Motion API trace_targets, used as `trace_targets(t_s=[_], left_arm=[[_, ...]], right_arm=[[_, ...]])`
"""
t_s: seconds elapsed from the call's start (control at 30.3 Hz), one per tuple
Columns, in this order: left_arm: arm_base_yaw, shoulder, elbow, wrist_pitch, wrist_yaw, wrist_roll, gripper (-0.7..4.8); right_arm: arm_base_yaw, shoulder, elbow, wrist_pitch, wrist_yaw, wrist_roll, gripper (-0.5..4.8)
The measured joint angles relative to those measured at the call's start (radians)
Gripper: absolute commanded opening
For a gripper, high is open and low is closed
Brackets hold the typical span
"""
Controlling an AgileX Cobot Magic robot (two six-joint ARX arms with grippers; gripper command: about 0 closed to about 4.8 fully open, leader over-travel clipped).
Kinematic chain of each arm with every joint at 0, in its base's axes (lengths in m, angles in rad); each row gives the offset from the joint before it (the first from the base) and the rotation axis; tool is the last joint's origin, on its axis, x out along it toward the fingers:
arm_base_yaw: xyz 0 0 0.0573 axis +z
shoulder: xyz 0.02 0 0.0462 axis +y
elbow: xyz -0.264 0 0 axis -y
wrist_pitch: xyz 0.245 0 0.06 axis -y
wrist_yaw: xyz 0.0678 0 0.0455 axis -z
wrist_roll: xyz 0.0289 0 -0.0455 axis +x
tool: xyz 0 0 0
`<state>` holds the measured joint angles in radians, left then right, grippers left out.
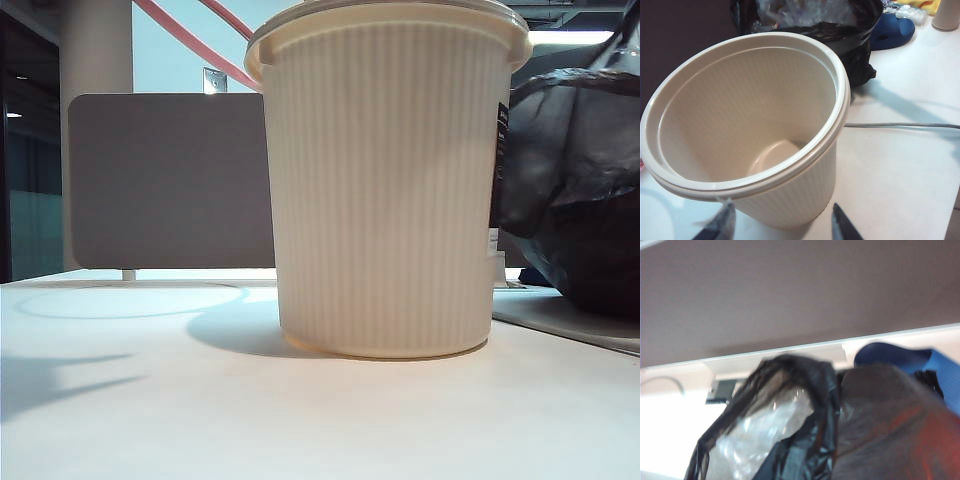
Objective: Open the ring lid of the trash can, pull out the black garbage bag inside, and place it on the table.
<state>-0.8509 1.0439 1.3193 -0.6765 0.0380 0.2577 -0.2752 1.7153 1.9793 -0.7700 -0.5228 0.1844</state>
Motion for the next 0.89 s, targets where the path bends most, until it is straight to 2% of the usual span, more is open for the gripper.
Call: trace_targets(t_s=[0.3,0.89], left_arm=[[0.000,0.000,0.000,0.000,0.000,0.000,2.46],[0.000,0.019,-0.002,0.000,0.003,-0.023,2.46]], right_arm=[[0.009,0.000,-0.071,0.002,0.000,-0.038,-0.01],[0.008,0.000,-0.094,-0.019,0.000,-0.056,-0.01]])
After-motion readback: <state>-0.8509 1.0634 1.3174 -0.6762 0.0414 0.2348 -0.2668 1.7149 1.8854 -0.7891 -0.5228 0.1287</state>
